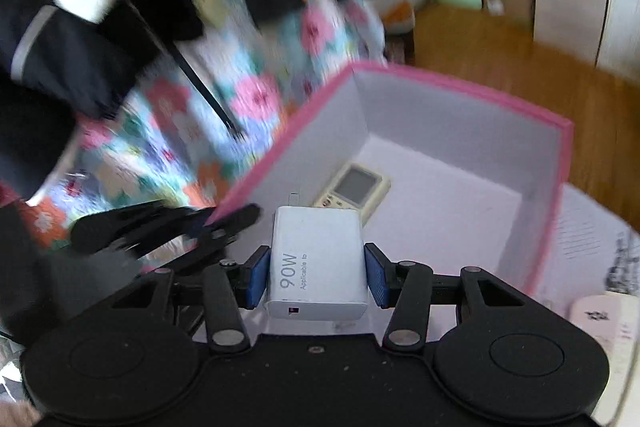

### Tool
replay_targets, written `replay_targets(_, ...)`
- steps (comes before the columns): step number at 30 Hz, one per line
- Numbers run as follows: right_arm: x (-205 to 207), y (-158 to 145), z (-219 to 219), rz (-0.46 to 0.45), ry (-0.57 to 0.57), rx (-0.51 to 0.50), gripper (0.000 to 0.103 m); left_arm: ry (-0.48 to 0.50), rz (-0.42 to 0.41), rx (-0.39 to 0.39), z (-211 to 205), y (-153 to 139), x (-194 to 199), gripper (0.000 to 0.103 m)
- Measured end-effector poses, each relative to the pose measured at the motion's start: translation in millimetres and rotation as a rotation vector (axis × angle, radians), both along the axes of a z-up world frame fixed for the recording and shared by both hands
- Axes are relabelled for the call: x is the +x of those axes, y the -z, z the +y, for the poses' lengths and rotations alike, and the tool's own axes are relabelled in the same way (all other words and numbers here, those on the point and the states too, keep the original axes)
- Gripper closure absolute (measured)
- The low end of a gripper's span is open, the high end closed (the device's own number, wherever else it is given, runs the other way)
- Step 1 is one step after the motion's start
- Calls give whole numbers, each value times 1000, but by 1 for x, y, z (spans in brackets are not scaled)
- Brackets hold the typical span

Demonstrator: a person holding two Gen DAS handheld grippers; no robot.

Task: Organize rigid objects
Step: 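Place the larger white charger into the pink box beside the remote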

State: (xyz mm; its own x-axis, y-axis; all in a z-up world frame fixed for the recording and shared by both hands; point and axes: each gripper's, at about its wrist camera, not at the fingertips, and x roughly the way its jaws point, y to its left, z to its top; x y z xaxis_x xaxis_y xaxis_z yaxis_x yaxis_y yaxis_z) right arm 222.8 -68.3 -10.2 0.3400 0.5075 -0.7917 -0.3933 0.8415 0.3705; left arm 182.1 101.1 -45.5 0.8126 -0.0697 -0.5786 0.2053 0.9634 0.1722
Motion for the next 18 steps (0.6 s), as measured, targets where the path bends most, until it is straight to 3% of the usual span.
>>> replay_targets(3, 28, 25, 11, 90, 38, -46, 48, -4, -3, -15, -2, -1, -2, 99)
replay_targets(7, 45, 53, 17, 140, 119, -137, 48, -2, -5, -12, -2, -2, -2, 99)
replay_targets(12, 52, 83, 14, 300, 234, -94, 47, 1, -10, -15, -1, -2, -1, 100)
replay_targets(18, 42, 89, 13, 297, 229, -72, 46, 3, -11, -10, 2, -3, 0, 99)
